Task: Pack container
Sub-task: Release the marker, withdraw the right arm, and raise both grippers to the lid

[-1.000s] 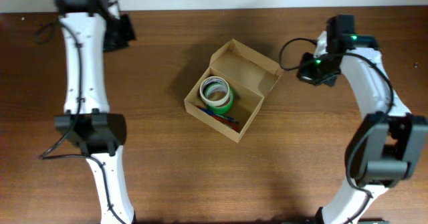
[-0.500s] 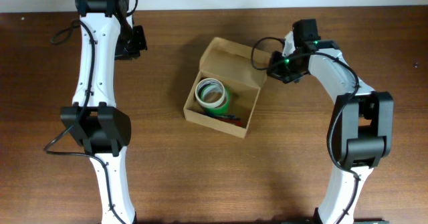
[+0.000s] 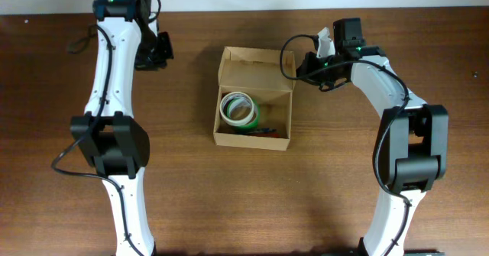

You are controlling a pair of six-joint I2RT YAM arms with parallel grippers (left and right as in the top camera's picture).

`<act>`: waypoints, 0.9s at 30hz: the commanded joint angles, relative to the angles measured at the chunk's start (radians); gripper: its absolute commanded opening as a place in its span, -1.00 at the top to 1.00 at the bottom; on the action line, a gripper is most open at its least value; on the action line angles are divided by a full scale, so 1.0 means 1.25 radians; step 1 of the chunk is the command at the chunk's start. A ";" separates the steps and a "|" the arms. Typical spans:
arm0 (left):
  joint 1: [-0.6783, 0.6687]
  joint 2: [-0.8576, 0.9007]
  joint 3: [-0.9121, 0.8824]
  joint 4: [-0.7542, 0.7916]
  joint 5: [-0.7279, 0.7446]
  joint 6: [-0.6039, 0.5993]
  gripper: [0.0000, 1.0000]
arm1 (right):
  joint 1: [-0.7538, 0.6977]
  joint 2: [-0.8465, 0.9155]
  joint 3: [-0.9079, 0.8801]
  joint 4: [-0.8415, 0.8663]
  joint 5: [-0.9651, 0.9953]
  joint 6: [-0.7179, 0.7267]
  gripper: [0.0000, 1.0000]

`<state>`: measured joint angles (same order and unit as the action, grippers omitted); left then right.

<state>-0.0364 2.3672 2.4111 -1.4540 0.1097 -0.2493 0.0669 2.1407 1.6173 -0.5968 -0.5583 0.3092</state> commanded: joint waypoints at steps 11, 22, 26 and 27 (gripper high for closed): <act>0.003 0.112 -0.111 0.126 0.507 0.016 0.97 | -0.002 0.011 -0.002 -0.052 0.056 0.052 0.92; 0.002 0.217 -0.111 0.320 0.768 -0.106 0.97 | -0.002 0.071 -0.002 -0.052 -0.049 0.141 0.92; -0.003 0.238 -0.111 0.402 0.805 -0.183 0.98 | -0.002 0.079 -0.002 -0.017 -0.118 0.161 0.92; -0.005 0.240 -0.111 0.418 0.811 -0.194 0.97 | -0.002 0.079 -0.002 -0.005 -0.132 0.161 0.93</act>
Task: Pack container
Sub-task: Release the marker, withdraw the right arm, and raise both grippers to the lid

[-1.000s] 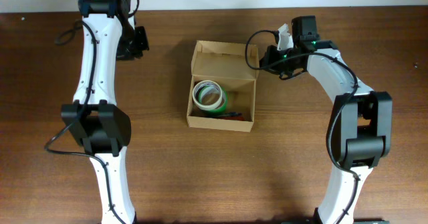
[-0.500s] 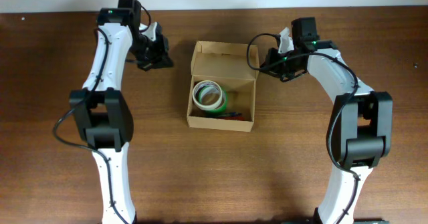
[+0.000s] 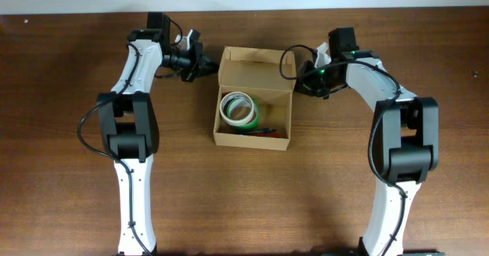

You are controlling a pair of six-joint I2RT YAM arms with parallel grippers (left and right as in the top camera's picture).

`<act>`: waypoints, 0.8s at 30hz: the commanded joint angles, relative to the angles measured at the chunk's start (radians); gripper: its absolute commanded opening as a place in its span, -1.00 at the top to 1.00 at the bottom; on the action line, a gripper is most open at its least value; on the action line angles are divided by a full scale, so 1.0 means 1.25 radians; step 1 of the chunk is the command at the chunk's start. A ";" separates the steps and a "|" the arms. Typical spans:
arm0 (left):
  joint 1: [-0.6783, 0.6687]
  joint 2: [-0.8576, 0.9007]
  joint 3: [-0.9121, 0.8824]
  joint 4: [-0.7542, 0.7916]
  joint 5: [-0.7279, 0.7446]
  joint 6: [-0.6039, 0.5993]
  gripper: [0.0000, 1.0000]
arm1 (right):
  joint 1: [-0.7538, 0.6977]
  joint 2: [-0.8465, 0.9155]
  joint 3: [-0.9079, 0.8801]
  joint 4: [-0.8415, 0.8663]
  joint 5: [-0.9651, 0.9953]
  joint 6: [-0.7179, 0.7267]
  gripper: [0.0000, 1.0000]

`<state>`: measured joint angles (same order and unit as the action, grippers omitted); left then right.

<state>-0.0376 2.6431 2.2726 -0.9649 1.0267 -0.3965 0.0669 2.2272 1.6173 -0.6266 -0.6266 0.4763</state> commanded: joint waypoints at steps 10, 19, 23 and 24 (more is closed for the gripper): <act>-0.020 0.033 -0.001 0.153 0.140 -0.168 0.97 | -0.002 0.010 -0.002 0.123 -0.214 0.020 0.92; -0.020 0.030 0.023 0.158 0.215 -0.127 0.98 | -0.002 -0.006 0.005 0.214 -0.334 0.002 0.93; -0.020 0.003 0.060 0.136 0.193 -0.097 0.97 | -0.002 -0.038 0.020 0.209 -0.321 0.000 0.92; -0.020 -0.007 0.069 0.132 0.178 -0.097 0.97 | -0.002 -0.045 0.023 0.204 -0.312 0.000 0.93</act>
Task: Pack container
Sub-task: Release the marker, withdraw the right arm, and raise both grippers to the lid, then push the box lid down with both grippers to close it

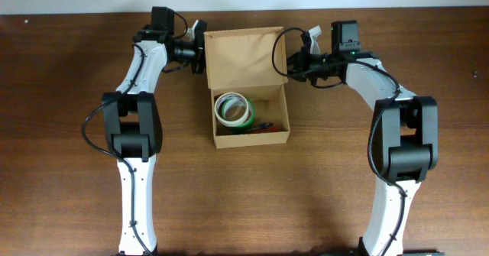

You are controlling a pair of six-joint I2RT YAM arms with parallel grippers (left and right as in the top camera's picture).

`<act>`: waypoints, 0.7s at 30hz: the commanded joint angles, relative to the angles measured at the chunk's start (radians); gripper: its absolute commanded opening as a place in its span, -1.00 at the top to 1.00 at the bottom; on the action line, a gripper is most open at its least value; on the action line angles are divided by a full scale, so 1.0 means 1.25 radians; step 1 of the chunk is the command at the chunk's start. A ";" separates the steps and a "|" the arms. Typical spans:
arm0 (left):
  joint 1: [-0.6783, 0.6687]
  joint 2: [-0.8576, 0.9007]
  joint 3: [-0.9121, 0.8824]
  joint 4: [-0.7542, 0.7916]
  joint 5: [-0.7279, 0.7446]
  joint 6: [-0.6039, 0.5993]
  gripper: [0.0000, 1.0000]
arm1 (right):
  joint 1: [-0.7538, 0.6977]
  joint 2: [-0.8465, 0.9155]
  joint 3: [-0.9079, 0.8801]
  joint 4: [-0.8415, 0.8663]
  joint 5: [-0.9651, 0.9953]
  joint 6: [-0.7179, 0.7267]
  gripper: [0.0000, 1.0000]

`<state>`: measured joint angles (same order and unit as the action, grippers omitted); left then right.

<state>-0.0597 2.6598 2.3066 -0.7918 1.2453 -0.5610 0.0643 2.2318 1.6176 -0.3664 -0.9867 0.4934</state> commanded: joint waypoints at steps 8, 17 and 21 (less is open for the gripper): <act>-0.019 -0.132 0.085 -0.152 -0.174 0.136 0.97 | 0.009 -0.107 0.113 -0.161 0.083 -0.085 0.92; -0.050 -0.229 0.089 -0.353 -0.305 0.263 0.97 | 0.050 -0.135 0.250 -0.389 0.209 -0.208 0.92; -0.065 -0.273 0.089 -0.419 -0.396 0.279 0.97 | 0.074 -0.136 0.300 -0.482 0.279 -0.244 0.92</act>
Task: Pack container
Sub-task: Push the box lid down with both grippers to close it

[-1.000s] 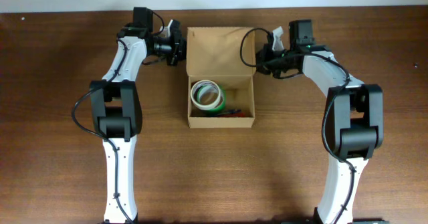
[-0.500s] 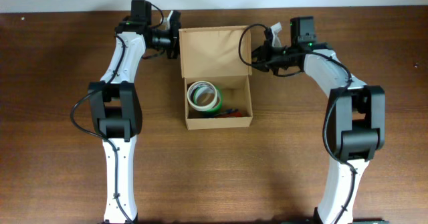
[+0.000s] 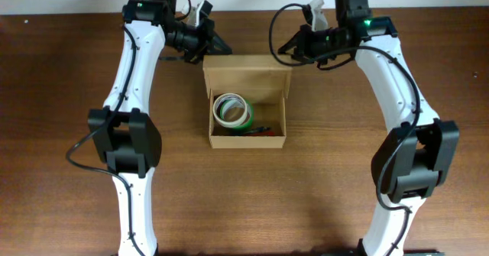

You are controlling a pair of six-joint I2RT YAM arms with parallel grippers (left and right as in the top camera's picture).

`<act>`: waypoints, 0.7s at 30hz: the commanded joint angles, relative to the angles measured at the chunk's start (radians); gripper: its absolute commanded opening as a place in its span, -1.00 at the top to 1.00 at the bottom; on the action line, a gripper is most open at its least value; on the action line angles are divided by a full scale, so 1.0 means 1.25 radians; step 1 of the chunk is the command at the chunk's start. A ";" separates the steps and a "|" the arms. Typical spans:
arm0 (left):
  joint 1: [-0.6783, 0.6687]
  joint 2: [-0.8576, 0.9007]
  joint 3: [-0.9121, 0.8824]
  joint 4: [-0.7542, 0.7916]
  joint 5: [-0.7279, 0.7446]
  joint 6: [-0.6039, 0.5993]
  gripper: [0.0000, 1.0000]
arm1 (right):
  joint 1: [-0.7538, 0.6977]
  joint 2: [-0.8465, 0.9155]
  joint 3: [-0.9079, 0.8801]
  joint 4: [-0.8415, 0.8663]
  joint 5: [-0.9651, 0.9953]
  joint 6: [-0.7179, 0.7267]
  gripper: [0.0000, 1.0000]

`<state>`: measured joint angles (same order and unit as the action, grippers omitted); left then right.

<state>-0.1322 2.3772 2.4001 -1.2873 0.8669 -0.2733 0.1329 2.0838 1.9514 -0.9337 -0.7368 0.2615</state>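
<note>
In the overhead view, an open cardboard box (image 3: 246, 137) stands mid-table. Inside lie a green-and-white tape roll (image 3: 234, 109) and some pens (image 3: 261, 129) along the front wall. Its lid flap (image 3: 246, 74) leans over the back part of the box. My left gripper (image 3: 212, 43) is at the flap's far left corner and my right gripper (image 3: 289, 50) at its far right corner. Both are raised above the table. The view does not show whether either is open, shut or touching the flap.
The brown wooden table (image 3: 69, 134) carries only the box. A pale wall edge runs along the far side behind both arms. Both arm bases stand at the near edge, left and right of the box.
The lid flap, spread wide behind the box, now leans forward over its back part. Both grippers have risen and sit higher at the flap's far corners. The box has shifted slightly.
At first the flap lay low behind the box, my left gripper far off to the left and the right one beside the right corner. Then both were at the flap's sides. Then the flap stood raised between them, and now it tips forward over the box.
</note>
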 commanded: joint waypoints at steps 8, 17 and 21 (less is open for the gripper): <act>-0.014 -0.117 0.014 -0.184 -0.352 0.056 0.97 | 0.103 -0.050 0.130 -0.219 0.349 -0.123 0.92; -0.036 -0.155 0.014 -0.320 -0.449 0.120 0.97 | 0.218 -0.135 0.131 -0.362 0.569 -0.123 0.92; -0.078 -0.170 0.013 -0.320 -0.482 0.124 0.97 | 0.245 -0.136 0.130 -0.436 0.583 -0.122 0.93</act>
<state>-0.1902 2.2139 2.4016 -1.6844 0.3233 -0.1520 0.4221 1.9251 2.1014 -1.4528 -0.0891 0.1196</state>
